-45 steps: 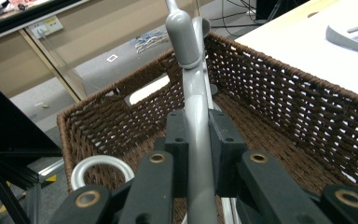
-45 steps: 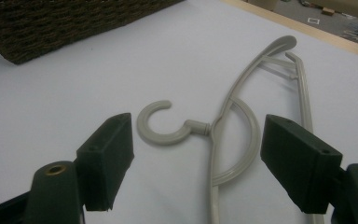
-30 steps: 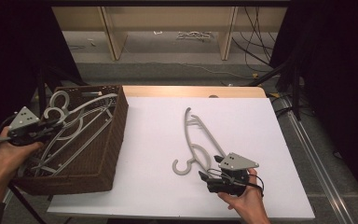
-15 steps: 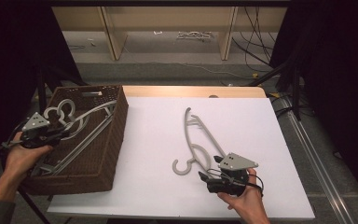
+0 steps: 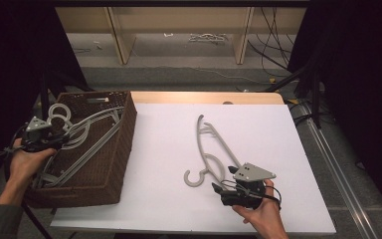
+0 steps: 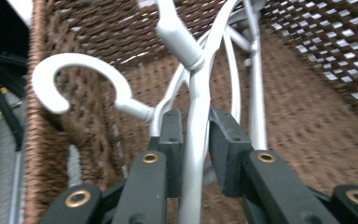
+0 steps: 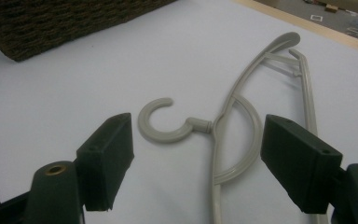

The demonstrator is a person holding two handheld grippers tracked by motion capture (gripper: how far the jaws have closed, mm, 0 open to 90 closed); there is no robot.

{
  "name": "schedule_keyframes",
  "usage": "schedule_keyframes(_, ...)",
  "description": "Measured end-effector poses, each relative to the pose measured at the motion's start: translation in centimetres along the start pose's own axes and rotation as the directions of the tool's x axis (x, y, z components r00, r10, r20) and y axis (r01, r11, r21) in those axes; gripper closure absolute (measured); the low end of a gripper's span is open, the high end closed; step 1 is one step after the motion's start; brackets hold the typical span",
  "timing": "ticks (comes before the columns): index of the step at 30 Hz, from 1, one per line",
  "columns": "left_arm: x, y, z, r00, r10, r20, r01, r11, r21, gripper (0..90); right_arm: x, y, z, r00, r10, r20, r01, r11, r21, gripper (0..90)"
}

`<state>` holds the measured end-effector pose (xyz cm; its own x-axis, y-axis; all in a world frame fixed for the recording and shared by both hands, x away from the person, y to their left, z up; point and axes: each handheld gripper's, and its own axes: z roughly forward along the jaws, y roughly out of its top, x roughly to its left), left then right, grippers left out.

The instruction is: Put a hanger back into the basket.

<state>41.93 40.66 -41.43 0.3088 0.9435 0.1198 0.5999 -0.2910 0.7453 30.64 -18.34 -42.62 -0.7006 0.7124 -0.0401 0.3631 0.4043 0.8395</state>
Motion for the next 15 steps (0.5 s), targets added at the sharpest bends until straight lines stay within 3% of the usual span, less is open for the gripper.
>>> schedule_keyframes(4, 0.5, -0.2, 0.3, 0.9996, -0.016, -0.025, 0.016, 0.9996, 0.025, 74.4, 0.0, 0.0, 0.0, 1.0, 0.0, 0.001, 0.0, 1.0, 0.0, 26.5)
schedule_keyframes(7, 0.6, -0.4, 0.4, 0.9982, -0.033, -0.05, 0.035, 0.9989, 0.03, 67.5, 0.0, 0.0, 0.0, 1.0, 0.0, 0.001, 0.0, 1.0, -0.001, 26.4)
schedule_keyframes(9, 0.6, -0.5, 0.3, 0.9965, -0.069, -0.047, 0.069, 0.9976, -0.009, 65.9, 0.0, 0.0, 0.0, 1.0, -0.003, 0.002, 0.003, 1.0, -0.003, 26.4)
schedule_keyframes(12, 0.3, -0.4, -0.7, 0.9918, -0.112, -0.061, 0.108, 0.9925, -0.056, 53.7, 0.0, 0.0, 0.0, 1.0, 0.002, 0.001, -0.002, 1.0, 0.001, 26.3)
schedule_keyframes(15, -0.2, -0.1, -1.7, 0.9878, -0.154, -0.026, 0.15, 0.9828, -0.107, 48.2, 0.0, -0.1, 0.1, 1.0, 0.0, 0.001, 0.0, 1.0, 0.007, 26.2)
